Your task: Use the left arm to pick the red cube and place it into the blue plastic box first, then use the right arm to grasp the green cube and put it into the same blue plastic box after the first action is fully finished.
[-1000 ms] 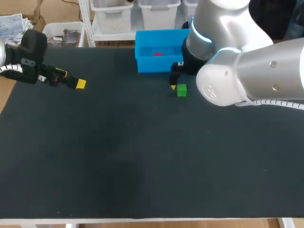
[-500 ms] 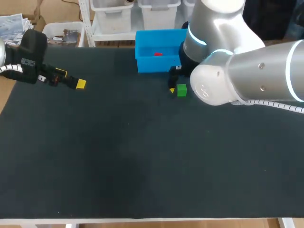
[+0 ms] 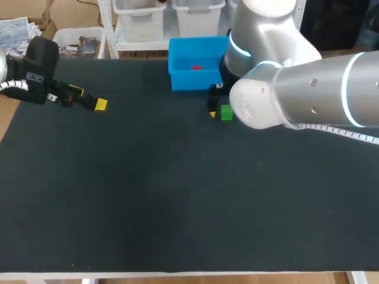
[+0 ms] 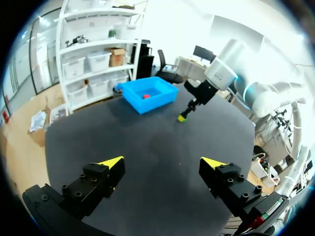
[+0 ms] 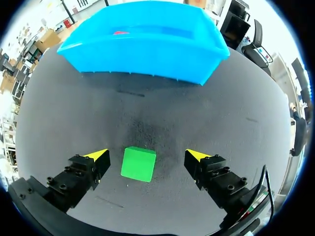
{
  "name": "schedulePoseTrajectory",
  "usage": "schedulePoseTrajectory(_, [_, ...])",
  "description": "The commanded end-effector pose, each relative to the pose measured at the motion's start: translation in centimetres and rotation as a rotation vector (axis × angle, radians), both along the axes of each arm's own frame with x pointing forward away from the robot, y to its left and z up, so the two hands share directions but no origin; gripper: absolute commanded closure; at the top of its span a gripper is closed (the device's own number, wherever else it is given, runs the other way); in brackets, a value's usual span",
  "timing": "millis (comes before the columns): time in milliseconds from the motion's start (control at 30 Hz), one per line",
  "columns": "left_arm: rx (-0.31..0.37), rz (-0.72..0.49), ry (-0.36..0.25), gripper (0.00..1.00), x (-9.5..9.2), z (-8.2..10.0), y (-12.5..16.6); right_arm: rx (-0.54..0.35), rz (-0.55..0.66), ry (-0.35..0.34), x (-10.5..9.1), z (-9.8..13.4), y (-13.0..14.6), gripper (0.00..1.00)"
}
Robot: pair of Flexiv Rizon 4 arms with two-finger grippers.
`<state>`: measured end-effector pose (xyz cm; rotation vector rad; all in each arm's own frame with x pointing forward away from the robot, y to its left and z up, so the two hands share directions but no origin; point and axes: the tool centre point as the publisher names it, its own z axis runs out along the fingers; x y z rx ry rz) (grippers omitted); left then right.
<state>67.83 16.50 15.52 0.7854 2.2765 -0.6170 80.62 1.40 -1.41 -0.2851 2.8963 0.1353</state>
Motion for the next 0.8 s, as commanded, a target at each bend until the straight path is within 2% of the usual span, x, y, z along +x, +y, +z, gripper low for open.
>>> schedulePoseTrajectory(33, [-0.005, -0.004, -0.003, 0.0, 0.1, -0.1, 0.1, -0.007, 0.003, 0.007, 0.4, -0.1, 0.3, 0.04])
schedulePoseTrajectory(67, [-0.005, -0.004, -0.003, 0.0, 0.1, -0.1, 0.1, -0.013, 0.005, 0.011, 0.4, -0.2, 0.4, 0.67])
schedulePoseTrajectory(100, [-0.005, -0.004, -0.003, 0.0, 0.1, -0.1, 0.1, -0.015, 0.006, 0.011, 0.4, -0.2, 0.4, 0.89])
schedulePoseTrajectory(133, [-0.005, -0.004, -0.003, 0.0, 0.1, -0.1, 0.1, -0.017, 0.007, 0.011, 0.4, -0.3, 0.4, 1.0])
schedulePoseTrajectory(533, [-0.005, -0.004, -0.003, 0.0, 0.1, -0.1, 0.1, -0.022, 0.005, 0.023, -0.2, -0.5, 0.3, 1.0])
schedulePoseTrajectory(800, [-0.005, -0.004, -0.003, 0.0, 0.1, -0.1, 0.1, -0.032, -0.01, -0.032, -0.6, 2.6, 0.1, 1.0])
